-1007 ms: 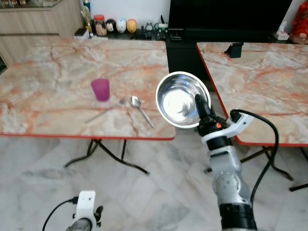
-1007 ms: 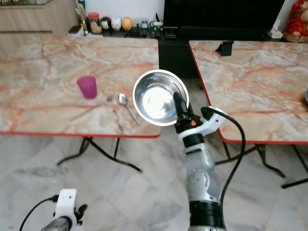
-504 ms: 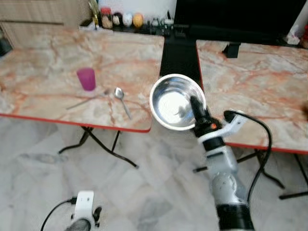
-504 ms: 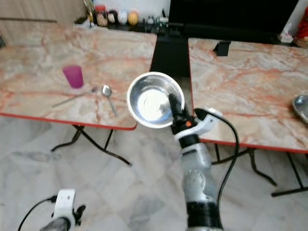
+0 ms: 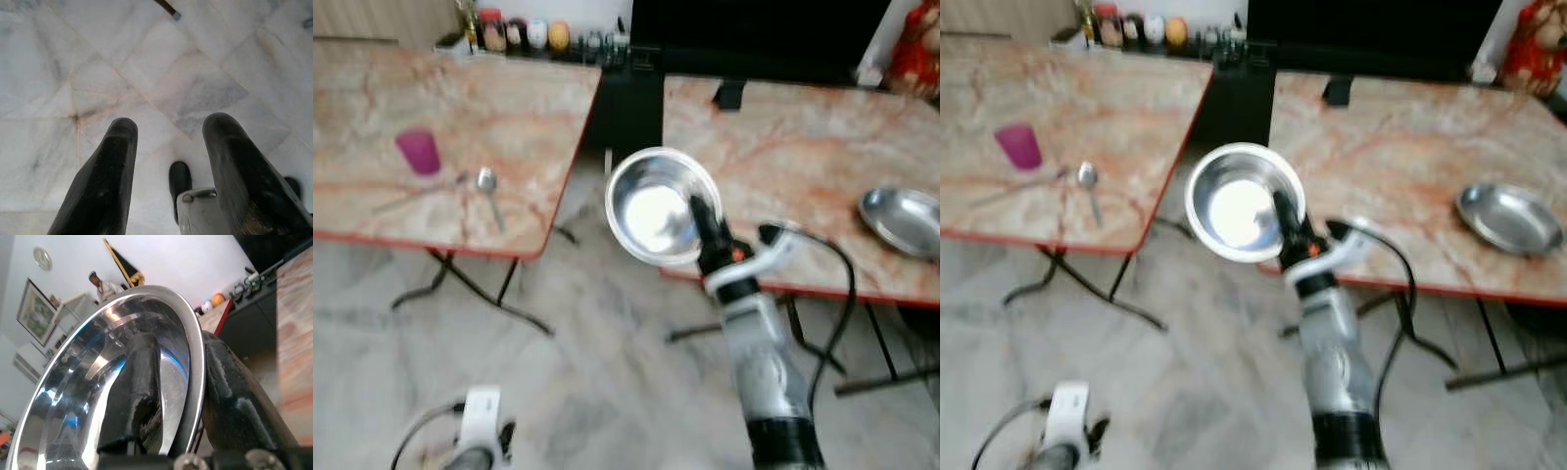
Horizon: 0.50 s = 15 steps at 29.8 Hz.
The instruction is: Setting the table
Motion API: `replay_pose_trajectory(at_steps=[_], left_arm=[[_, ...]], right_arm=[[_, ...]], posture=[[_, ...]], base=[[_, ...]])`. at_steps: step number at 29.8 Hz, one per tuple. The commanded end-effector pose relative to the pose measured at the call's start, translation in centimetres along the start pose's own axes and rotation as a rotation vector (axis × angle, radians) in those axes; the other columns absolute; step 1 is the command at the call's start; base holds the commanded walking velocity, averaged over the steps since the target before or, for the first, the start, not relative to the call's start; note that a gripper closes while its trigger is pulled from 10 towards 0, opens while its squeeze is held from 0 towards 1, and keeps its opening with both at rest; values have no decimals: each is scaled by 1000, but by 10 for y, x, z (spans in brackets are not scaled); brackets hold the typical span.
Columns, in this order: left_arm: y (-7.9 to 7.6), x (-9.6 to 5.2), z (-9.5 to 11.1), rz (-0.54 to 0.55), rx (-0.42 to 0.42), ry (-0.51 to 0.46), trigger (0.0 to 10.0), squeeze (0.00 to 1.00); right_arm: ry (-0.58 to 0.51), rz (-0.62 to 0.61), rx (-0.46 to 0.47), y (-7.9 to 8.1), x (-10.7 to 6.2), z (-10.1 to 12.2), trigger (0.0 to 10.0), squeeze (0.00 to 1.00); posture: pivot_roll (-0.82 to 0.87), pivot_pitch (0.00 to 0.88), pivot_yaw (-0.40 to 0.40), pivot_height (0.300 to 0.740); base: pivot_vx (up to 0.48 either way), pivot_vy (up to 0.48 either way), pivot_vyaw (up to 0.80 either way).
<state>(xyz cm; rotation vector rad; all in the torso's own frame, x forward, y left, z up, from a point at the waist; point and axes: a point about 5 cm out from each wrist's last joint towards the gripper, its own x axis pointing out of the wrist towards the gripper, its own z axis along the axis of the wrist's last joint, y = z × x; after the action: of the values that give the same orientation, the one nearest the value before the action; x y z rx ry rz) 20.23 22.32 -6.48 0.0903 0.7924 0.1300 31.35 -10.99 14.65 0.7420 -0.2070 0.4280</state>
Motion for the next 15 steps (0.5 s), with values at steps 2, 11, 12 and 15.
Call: replay_pose_trajectory(at_steps=[2, 11, 12, 15], left_arm=[[-6, -1, -5, -12, -7, 15, 10000, 0], [-6, -1, -5, -11, -8, 15, 10000, 0], [-6, -1, -5, -12, -8, 14, 10000, 0], [-6, -1, -5, -12, -7, 14, 10000, 0]], right_arm=[[-21, -21, -15, -6, -2, 7, 10000, 0], [-24, -34, -17, -8, -1, 8, 10000, 0], [-24, -36, -17, -8, -2, 8, 10000, 0], [-24, -41, -18, -10, -2, 8, 10000, 0]], posture=[[-66, 8, -20, 740], [-66, 6, -21, 740], [-66, 4, -21, 740], [-66, 4, -21, 740]], base=[[0, -309, 0], [0, -311, 0], [0, -311, 0], [0, -311, 0]])
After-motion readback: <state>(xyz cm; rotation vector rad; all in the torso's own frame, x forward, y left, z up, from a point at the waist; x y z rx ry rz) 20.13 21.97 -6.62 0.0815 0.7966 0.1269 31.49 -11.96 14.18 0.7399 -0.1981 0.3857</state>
